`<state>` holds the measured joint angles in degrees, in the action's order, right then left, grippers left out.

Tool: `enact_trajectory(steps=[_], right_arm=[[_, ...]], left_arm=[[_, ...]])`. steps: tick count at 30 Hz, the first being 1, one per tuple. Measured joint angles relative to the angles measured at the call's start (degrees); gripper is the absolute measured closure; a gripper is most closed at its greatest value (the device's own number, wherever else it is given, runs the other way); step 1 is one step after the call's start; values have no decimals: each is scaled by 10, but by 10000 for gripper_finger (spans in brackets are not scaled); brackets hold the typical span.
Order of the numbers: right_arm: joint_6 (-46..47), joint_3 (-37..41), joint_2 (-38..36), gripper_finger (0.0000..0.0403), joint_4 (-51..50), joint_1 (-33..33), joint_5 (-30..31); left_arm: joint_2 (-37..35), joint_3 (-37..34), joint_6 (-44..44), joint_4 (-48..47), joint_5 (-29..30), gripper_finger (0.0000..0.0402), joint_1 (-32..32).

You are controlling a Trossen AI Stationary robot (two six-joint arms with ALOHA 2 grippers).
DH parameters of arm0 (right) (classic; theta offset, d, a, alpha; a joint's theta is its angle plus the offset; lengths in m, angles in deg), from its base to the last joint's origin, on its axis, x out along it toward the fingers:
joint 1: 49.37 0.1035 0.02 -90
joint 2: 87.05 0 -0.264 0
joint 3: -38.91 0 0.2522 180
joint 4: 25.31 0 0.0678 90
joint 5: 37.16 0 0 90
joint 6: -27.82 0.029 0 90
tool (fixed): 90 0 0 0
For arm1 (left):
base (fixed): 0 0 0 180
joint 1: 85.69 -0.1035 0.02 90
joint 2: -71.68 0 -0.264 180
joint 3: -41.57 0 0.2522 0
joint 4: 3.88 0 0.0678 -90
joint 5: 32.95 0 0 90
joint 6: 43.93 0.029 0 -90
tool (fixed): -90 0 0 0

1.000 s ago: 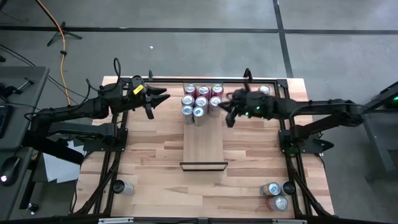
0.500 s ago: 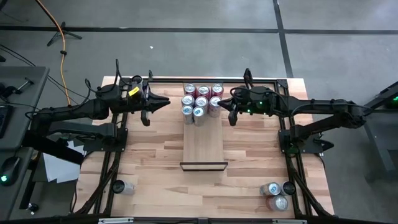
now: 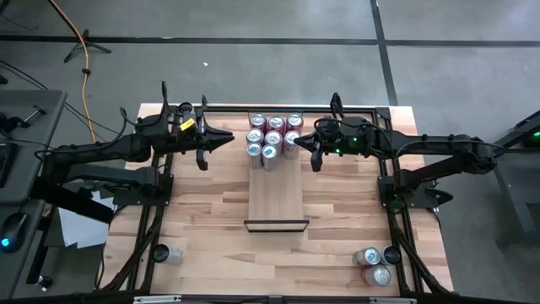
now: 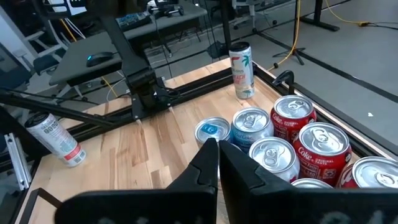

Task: Place canned beverage on shelf
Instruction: Put the top left white pink soda can on the shelf

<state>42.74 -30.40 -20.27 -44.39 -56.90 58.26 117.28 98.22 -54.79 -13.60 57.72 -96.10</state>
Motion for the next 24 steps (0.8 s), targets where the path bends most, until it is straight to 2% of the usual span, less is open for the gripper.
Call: enact_trajectory(steps=[12,24], right_arm=[[0,0,0,403,0,0,1],[0,0,0,403,0,0,5]], left_arm=[[35,0,-15,0,0,399,-1],[36,0,-5,1,0,398,-1]])
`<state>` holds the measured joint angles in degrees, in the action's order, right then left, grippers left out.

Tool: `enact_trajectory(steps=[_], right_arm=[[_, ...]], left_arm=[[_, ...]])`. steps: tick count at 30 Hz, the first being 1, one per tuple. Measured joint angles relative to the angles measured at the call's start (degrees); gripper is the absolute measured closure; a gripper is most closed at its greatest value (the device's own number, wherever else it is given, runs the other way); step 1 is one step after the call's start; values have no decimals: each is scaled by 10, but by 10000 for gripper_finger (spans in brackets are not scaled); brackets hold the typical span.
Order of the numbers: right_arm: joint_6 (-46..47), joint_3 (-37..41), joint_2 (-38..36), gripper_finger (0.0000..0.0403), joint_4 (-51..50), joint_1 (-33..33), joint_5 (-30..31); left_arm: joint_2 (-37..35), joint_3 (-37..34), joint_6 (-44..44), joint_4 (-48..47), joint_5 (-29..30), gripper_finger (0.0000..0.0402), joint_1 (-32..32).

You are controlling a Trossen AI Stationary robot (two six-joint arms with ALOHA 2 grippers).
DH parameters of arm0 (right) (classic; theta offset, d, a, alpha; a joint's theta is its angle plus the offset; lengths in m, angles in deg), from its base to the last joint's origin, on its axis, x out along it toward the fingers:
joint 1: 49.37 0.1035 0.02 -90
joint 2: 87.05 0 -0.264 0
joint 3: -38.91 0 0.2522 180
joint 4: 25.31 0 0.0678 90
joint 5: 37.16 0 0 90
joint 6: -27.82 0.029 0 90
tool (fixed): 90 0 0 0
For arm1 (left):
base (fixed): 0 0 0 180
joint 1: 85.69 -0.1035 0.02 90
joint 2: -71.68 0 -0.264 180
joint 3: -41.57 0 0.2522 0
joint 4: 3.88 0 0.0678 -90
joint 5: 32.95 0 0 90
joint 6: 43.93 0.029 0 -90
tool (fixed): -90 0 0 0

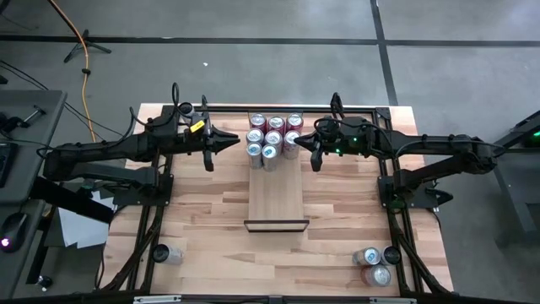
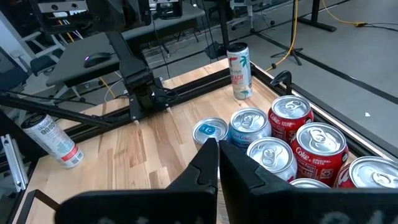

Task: Place canned beverage on shelf
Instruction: Put the top left white pink soda can on the shelf

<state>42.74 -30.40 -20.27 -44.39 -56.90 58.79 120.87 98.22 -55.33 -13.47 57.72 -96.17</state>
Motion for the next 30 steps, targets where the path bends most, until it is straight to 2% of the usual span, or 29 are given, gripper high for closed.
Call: enact_trajectory(steps=[22,27,30], right_arm=[[-33,0,0,403,0,0,1],[-34,0,0,403,0,0,1],[-34,0,0,402,0,0,1]], left_arm=[[0,0,1,0,3,396,0],[0,0,11,-1,32,396,0],[0,0,12,-15,78,394,0]])
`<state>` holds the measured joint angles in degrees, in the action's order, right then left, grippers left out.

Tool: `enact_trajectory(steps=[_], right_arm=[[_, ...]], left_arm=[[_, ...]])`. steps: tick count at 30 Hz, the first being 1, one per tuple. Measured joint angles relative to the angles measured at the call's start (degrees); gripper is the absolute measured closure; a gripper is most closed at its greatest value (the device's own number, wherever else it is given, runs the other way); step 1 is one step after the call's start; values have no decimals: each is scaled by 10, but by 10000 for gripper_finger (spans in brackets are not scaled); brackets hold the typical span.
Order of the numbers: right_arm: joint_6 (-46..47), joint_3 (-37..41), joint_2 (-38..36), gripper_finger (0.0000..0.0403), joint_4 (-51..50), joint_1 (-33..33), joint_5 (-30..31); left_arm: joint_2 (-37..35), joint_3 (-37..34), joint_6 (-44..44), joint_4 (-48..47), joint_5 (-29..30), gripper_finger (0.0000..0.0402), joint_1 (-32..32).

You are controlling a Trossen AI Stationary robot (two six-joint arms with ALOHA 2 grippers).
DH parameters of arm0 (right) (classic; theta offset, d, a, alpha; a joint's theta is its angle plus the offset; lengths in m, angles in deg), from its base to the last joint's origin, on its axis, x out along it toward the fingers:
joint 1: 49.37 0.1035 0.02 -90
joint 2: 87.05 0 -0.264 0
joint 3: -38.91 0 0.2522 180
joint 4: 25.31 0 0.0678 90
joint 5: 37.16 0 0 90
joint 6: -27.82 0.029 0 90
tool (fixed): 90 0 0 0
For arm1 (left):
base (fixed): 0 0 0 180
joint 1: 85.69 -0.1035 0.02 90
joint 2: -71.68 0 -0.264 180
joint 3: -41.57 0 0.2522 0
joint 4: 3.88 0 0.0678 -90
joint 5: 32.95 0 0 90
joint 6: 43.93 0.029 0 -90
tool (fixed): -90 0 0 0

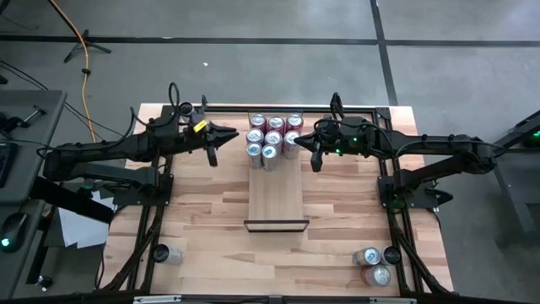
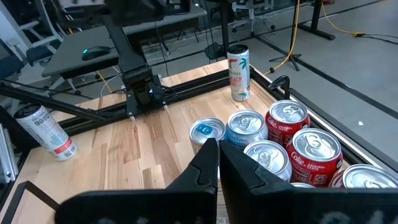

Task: Place canned beverage on shelf
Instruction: Put the top left white pink soda can on the shelf

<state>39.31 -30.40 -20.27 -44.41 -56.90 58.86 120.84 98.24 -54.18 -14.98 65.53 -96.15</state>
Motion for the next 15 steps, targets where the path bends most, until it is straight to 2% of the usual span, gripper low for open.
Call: enact_trajectory(steps=[6,15], right_arm=[[0,0,0,402,0,0,0],[0,0,0,402,0,0,1]], left_arm=[[0,0,-33,-63,113,350,-15],[-7,2,-119,-226,111,213,-160]])
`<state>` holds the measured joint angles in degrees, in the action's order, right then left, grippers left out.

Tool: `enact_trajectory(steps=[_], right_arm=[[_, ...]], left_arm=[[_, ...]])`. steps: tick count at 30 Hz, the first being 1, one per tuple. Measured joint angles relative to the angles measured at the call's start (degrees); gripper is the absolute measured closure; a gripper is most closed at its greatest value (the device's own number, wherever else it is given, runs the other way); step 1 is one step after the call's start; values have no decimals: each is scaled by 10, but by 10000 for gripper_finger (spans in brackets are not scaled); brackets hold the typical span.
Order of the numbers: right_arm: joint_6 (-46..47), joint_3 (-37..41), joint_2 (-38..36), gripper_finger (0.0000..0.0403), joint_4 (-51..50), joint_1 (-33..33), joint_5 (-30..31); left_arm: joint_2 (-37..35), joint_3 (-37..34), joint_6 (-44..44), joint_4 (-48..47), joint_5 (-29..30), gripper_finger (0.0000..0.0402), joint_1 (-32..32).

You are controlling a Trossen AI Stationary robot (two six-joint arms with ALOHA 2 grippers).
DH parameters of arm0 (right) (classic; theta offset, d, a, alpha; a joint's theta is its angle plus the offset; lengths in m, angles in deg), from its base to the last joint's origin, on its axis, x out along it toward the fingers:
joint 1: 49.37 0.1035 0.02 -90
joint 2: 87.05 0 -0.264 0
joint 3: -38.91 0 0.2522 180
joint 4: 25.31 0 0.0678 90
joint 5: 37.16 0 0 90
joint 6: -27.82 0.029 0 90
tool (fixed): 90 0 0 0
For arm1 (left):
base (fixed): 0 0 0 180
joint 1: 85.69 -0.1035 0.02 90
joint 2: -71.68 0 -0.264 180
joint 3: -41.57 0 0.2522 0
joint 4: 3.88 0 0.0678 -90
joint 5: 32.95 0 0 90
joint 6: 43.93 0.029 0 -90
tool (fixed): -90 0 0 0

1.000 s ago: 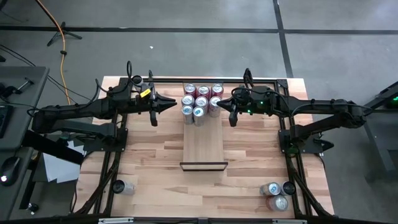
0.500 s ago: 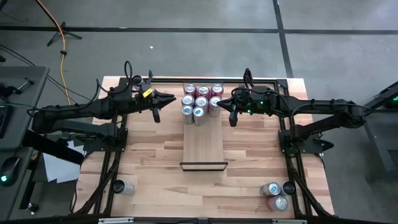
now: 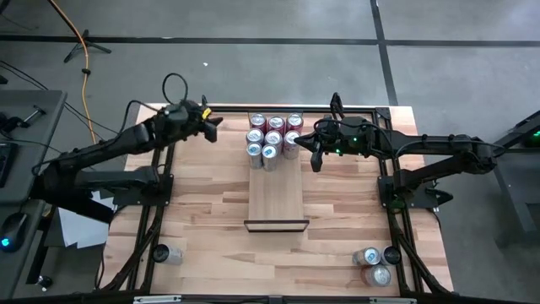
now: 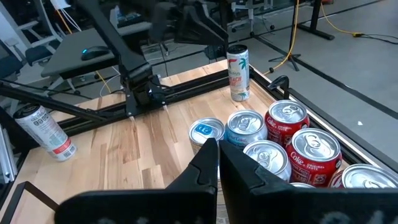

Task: Place canned beverage on shelf
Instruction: Put the top left white pink soda can on the shelf

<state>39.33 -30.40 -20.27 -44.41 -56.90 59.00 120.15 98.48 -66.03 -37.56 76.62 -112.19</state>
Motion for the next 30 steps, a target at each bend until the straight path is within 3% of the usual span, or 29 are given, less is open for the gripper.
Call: enact_trajectory(steps=[6,11,20,26,30], right_arm=[[0,0,0,402,0,0,0],[15,0,0,402,0,0,4],[30,0,0,402,0,0,22],[30,0,0,402,-9,0,22],[30,0,0,402,-21,0,28]], left_arm=[[5,42,41,-51,-26,133,-101],[34,81,66,-90,-26,98,-189],[102,86,24,-162,5,86,-257],[130,86,-9,-150,53,86,-258],[153,86,-35,-160,54,86,-258]])
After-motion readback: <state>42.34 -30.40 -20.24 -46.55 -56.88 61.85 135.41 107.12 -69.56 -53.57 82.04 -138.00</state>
